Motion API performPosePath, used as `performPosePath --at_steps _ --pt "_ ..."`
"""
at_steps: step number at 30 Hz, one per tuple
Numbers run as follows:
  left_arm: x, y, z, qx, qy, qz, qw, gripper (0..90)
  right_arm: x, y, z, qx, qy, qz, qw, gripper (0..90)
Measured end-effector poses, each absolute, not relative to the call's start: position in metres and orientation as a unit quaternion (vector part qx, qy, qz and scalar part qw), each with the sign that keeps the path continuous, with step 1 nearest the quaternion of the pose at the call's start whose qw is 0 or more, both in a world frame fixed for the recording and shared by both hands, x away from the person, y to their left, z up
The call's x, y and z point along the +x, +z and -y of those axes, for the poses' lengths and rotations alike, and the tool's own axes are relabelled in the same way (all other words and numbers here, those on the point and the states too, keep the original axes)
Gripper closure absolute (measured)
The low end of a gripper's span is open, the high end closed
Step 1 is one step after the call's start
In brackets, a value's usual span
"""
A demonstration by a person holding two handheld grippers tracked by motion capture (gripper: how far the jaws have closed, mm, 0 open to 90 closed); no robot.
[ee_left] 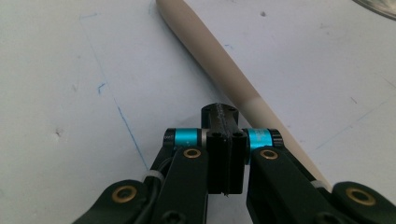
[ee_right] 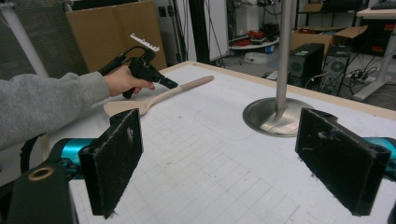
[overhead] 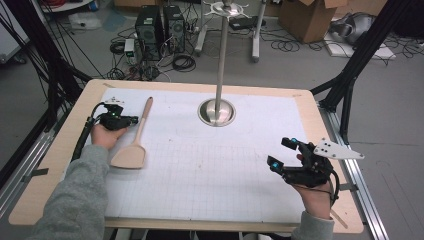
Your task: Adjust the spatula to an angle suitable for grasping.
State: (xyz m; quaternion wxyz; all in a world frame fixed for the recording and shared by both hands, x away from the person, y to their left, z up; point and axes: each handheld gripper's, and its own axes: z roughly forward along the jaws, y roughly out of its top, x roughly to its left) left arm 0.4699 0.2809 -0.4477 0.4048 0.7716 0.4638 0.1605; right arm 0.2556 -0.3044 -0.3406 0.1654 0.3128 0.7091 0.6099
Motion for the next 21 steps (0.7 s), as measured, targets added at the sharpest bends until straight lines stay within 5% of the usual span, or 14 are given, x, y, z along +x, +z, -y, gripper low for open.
performPosePath --at_steps 21 --pt "0.4726 -0.4478 -0.2724 0.779 0.144 -0.452 0.409 89.8 0.2569 -0.3417 0.3042 0.313 0.606 -0.712 0.168 14.0"
